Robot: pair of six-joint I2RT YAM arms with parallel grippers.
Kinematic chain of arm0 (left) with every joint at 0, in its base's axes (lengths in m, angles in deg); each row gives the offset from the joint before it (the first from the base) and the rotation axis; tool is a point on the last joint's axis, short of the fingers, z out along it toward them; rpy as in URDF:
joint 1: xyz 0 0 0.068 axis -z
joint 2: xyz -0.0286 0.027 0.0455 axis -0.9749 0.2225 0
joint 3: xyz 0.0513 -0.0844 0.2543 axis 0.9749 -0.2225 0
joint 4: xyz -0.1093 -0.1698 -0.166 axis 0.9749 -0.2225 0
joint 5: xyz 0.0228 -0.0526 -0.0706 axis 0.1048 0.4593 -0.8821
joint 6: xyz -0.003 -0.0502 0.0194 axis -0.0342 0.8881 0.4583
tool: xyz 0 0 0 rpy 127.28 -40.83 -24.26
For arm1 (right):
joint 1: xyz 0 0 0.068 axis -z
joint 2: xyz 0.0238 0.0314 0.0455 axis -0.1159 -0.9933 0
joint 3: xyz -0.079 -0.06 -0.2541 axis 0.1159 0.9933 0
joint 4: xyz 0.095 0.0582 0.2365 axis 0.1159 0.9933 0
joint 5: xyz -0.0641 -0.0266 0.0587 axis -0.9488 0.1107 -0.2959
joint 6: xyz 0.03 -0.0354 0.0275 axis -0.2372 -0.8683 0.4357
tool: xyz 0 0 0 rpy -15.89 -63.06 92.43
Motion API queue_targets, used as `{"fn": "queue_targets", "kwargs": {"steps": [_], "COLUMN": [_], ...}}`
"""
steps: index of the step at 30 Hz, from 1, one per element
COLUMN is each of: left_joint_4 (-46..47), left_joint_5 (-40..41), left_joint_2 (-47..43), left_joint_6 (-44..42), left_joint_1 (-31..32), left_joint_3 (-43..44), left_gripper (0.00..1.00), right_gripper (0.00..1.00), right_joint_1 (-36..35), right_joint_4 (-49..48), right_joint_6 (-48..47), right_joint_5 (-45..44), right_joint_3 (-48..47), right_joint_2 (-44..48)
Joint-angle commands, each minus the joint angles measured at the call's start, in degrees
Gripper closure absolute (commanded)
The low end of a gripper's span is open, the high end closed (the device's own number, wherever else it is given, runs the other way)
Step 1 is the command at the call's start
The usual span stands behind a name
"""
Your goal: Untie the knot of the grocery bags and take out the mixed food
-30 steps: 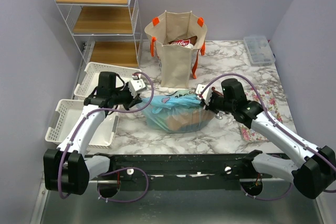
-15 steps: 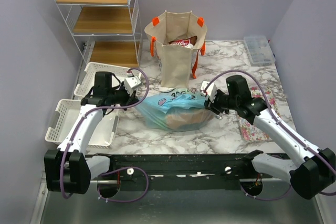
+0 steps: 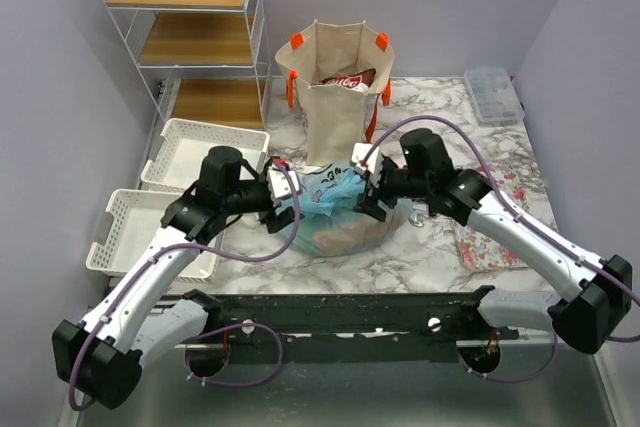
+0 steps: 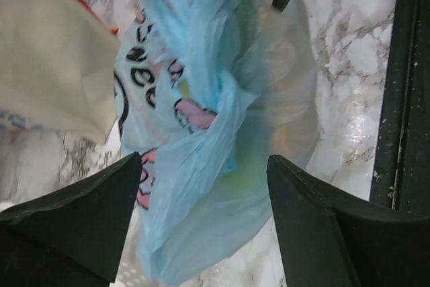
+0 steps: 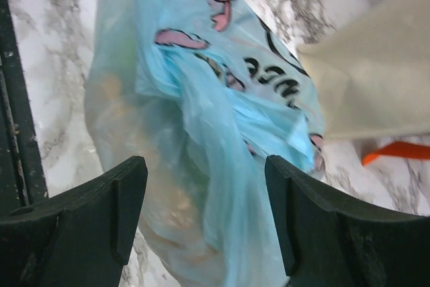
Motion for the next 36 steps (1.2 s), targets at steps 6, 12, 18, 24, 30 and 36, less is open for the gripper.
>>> {"fn": "queue_targets", "kwargs": {"steps": [6,12,18,24,30,36], "left_joint_4": [9.3,8.8,7.0,2.7,3.8,1.9], "left_joint_5": [12.1,18.3,19.5,10.5,10.0,6.2], "left_joint_2": [4.3,9.1,5.9,1.3,-0.9,-2.6], "left_joint_6": [-7.8,-11.9,-8.5,2.9,6.4,8.0], "left_joint_1": [13.9,14.8,10.7,-1.5,-5.5,-6.1], "left_joint_3": [-1.9,-1.8,-1.9,-0.4,-5.7,-6.2], "left_gripper": [0.30,0.45,0.73,1.00,1.00,1.00], "right_gripper": [0.39,0.67,0.99,0.99,0.99,0.99], "right_joint_1": [-7.1,-7.2,-6.7,-3.3,1.1,1.3], "right_joint_4": [-8.2,-8.1,-7.0,-3.4,-0.7,-7.3], "right_joint_6": [2.0,0.0,-1.3,2.8,11.5,18.3], "right_joint_5": [-8.8,-14.5,-23.5,-30.6,-30.6,-25.6], "right_joint_3": [0.0,0.2,2.3,3.2,2.5,3.9], "right_joint_2": [-6.1,-6.0,-1.4,5.6,10.2,14.7]}}
